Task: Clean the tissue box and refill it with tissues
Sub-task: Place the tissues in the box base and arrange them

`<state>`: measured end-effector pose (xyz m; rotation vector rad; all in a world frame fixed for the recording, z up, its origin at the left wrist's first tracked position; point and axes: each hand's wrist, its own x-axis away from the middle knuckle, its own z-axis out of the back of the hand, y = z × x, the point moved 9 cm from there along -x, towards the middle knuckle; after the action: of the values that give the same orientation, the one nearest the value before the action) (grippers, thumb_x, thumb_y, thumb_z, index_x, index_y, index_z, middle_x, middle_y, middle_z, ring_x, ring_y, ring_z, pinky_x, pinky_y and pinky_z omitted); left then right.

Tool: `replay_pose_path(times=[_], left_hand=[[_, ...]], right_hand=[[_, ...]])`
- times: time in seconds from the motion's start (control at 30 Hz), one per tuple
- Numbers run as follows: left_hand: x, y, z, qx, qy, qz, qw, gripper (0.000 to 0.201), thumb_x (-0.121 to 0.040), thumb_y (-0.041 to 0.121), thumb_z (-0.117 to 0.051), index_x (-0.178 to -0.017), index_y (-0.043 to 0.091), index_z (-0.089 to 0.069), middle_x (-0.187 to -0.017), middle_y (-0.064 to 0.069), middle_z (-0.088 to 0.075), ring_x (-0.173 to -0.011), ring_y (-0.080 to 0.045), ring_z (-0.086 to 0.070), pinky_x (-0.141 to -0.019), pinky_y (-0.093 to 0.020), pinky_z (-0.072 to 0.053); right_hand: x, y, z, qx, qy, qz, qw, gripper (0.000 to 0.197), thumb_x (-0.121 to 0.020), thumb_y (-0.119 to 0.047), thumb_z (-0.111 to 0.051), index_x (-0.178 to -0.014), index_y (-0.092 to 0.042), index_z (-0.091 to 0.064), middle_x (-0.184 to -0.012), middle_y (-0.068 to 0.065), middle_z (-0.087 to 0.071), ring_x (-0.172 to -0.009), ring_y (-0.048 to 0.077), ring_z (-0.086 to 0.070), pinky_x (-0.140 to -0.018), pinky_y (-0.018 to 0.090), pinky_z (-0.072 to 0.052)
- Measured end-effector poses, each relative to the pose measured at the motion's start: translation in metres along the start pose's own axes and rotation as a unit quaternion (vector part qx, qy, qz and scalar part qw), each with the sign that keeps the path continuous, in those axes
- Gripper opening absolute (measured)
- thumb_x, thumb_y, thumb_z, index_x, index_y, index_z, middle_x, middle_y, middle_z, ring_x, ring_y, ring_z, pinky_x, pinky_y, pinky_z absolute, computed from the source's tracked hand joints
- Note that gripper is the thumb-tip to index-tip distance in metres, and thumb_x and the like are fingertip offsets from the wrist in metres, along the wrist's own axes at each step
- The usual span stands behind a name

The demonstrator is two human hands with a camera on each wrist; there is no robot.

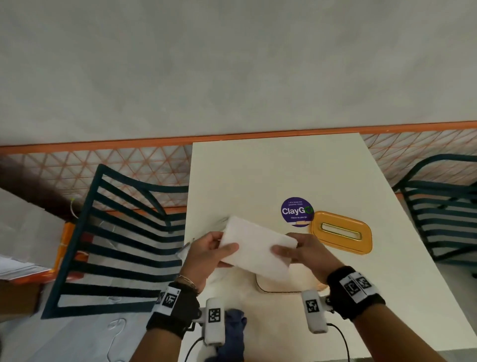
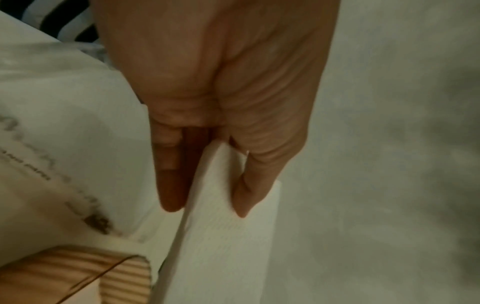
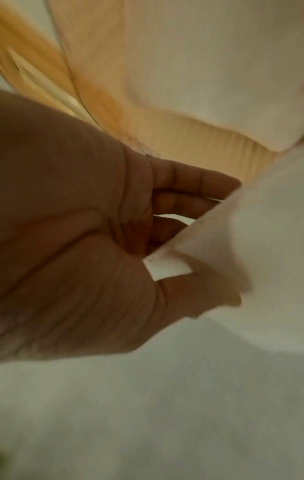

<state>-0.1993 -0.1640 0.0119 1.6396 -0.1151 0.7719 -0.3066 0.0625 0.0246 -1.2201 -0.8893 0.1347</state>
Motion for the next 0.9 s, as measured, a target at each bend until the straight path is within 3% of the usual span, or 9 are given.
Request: replay_pose_path(times=[0.07,0.17,0.27,0.37,0.43,0.5,0.57,0.73,0.9], left_hand=[[0.001,-0.01,-0.024,-0.063,-0.029,0.013,0.997,0.035,-0.082,0.013,-0.083,-0.114,0.014,-0.068,-0.102,-0.005,-0.08,-0.096,-0.025,-0.076,-0.078,-0.049,-0.065],[-0.002,-0.028,-0.059,-0.185,-0.041,0.018,0.982,0.031,-0.08,0.022,-0.083,-0.108,0.02,-0.068,-0.094,0.001,-0.079,-0.086,-0.019,-0.077,-0.068,-0.04,-0.066],[-0.003,-0.035,-0.089,-0.316,-0.033,0.003,0.948,0.02,-0.079,0.032,-0.077,-0.097,0.026,-0.07,-0.085,0.009,-0.076,-0.073,-0.014,-0.075,-0.066,-0.036,-0.065],[-0.005,-0.041,-0.106,-0.396,-0.017,0.0,0.918,0.01,-0.081,0.032,-0.072,-0.088,0.026,-0.068,-0.075,0.011,-0.071,-0.063,-0.012,-0.069,-0.066,-0.031,-0.063],[-0.007,-0.043,-0.111,-0.438,0.004,-0.001,0.899,0.012,-0.08,0.034,-0.07,-0.084,0.025,-0.064,-0.074,0.011,-0.07,-0.067,-0.012,-0.069,-0.068,-0.031,-0.062],[-0.009,-0.046,-0.114,-0.461,0.025,0.007,0.887,0.017,-0.077,0.035,-0.068,-0.091,0.026,-0.066,-0.083,0.01,-0.072,-0.078,-0.014,-0.07,-0.074,-0.032,-0.06],[-0.01,-0.046,-0.117,-0.49,0.039,0.015,0.871,0.022,-0.079,0.033,-0.066,-0.1,0.026,-0.065,-0.094,0.008,-0.072,-0.09,-0.018,-0.069,-0.078,-0.032,-0.057],[-0.012,-0.046,-0.13,-0.599,0.059,0.01,0.798,0.048,-0.093,0.028,-0.062,-0.138,0.017,-0.051,-0.13,-0.002,-0.067,-0.119,-0.023,-0.065,-0.093,-0.033,-0.054],[-0.012,-0.046,-0.141,-0.647,0.056,0.021,0.76,0.052,-0.095,0.02,-0.065,-0.141,0.008,-0.046,-0.131,-0.006,-0.067,-0.119,-0.023,-0.067,-0.096,-0.033,-0.054]], right_hand=[[0.008,0.023,0.025,-0.044,0.028,-0.036,0.998,0.035,-0.08,-0.028,-0.084,-0.107,-0.009,-0.074,-0.105,0.011,-0.078,-0.099,0.03,-0.074,-0.093,0.049,-0.058],[0.014,0.061,0.055,-0.016,0.083,-0.085,0.993,0.038,-0.078,-0.039,-0.083,-0.104,-0.012,-0.076,-0.101,0.004,-0.079,-0.096,0.028,-0.075,-0.094,0.052,-0.058],[0.013,0.08,0.075,0.09,0.126,-0.107,0.982,0.028,-0.084,-0.039,-0.078,-0.099,-0.015,-0.074,-0.098,0.002,-0.077,-0.091,0.024,-0.072,-0.085,0.045,-0.061],[0.006,0.077,0.081,0.222,0.132,-0.104,0.96,0.016,-0.089,-0.034,-0.071,-0.095,-0.019,-0.067,-0.105,0.003,-0.072,-0.093,0.02,-0.065,-0.084,0.036,-0.055],[0.0,0.073,0.083,0.308,0.138,-0.101,0.936,0.025,-0.09,-0.034,-0.069,-0.106,-0.016,-0.065,-0.115,0.005,-0.067,-0.102,0.023,-0.061,-0.09,0.034,-0.049],[-0.006,0.071,0.079,0.351,0.136,-0.098,0.921,0.038,-0.09,-0.033,-0.069,-0.122,-0.012,-0.062,-0.126,0.007,-0.064,-0.114,0.025,-0.059,-0.096,0.035,-0.048],[-0.011,0.068,0.074,0.388,0.13,-0.093,0.908,0.037,-0.09,-0.03,-0.069,-0.123,-0.013,-0.062,-0.126,0.007,-0.064,-0.114,0.025,-0.06,-0.096,0.033,-0.049],[-0.015,0.065,0.063,0.455,0.13,-0.1,0.875,0.039,-0.091,-0.027,-0.067,-0.127,-0.012,-0.059,-0.125,0.009,-0.064,-0.11,0.026,-0.065,-0.093,0.032,-0.055],[-0.015,0.062,0.057,0.493,0.12,-0.098,0.856,0.038,-0.092,-0.029,-0.069,-0.124,-0.01,-0.059,-0.124,0.01,-0.062,-0.111,0.026,-0.064,-0.091,0.031,-0.053]])
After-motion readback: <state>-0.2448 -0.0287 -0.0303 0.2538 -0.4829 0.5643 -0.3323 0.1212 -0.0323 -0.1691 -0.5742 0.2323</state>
